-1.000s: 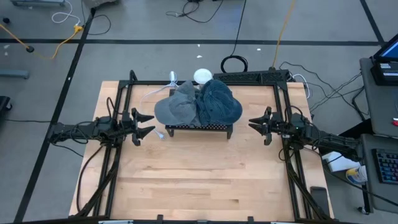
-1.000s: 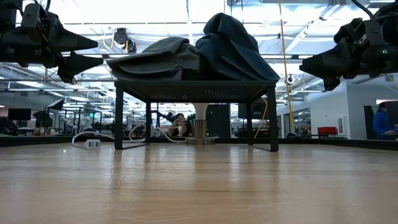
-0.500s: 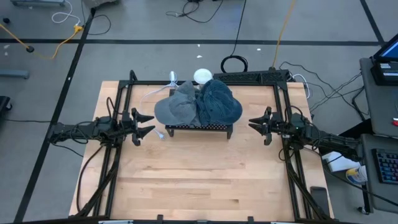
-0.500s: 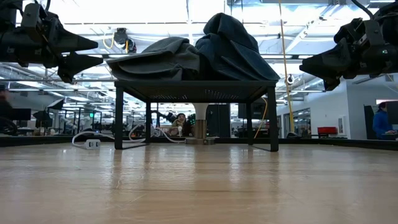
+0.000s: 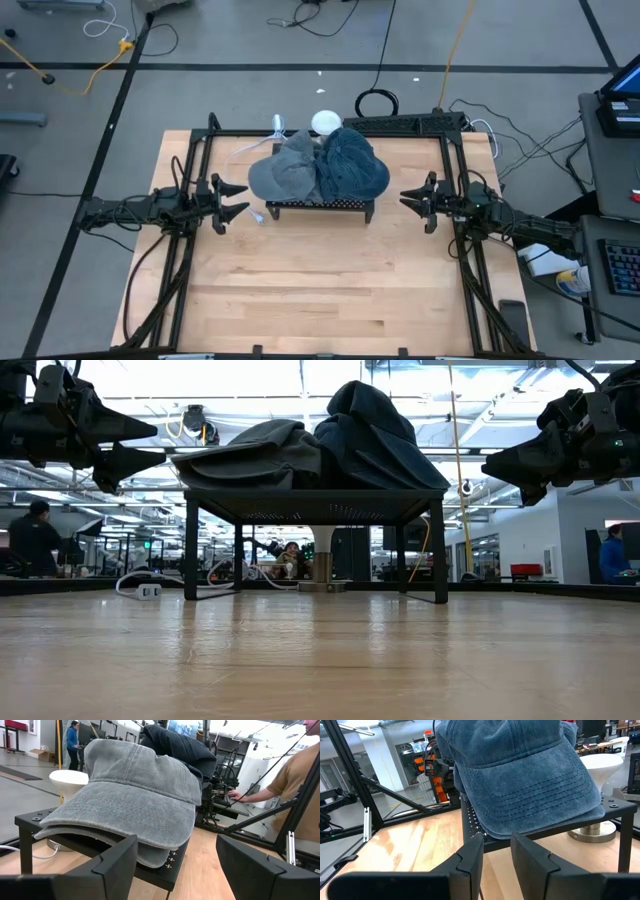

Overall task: Pick & Place hat
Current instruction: Return to Home Position

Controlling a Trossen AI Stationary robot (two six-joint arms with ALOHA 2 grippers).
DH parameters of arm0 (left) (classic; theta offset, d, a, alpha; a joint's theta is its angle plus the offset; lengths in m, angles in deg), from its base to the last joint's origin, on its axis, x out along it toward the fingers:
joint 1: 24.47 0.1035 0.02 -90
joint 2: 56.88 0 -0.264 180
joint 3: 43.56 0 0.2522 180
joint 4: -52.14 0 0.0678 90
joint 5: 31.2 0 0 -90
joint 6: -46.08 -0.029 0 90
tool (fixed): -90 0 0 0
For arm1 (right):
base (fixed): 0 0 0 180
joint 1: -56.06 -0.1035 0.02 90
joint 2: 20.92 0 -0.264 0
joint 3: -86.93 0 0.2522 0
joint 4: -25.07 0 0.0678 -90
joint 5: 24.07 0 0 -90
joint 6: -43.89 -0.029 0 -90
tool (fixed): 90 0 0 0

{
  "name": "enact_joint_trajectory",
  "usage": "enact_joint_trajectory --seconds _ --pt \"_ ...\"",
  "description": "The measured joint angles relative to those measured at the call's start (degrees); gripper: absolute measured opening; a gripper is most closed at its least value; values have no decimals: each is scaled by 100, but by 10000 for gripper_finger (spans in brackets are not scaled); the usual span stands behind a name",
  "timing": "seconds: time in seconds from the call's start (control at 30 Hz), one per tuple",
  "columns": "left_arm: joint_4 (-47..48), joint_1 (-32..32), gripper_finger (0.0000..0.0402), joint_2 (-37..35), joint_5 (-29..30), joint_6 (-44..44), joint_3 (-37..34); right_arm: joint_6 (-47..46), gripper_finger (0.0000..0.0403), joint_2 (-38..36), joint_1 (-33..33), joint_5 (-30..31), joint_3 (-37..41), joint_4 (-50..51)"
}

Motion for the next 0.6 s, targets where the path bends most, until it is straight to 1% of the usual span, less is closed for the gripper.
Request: enact_joint_trajectory --seconds 0.3,0.6 --pt "0 1 274 0 0 0 0 0 96 2 0 0 -2 0" --pt "0 0 282 1 2 0 2 0 96 0 0 0 0 0"
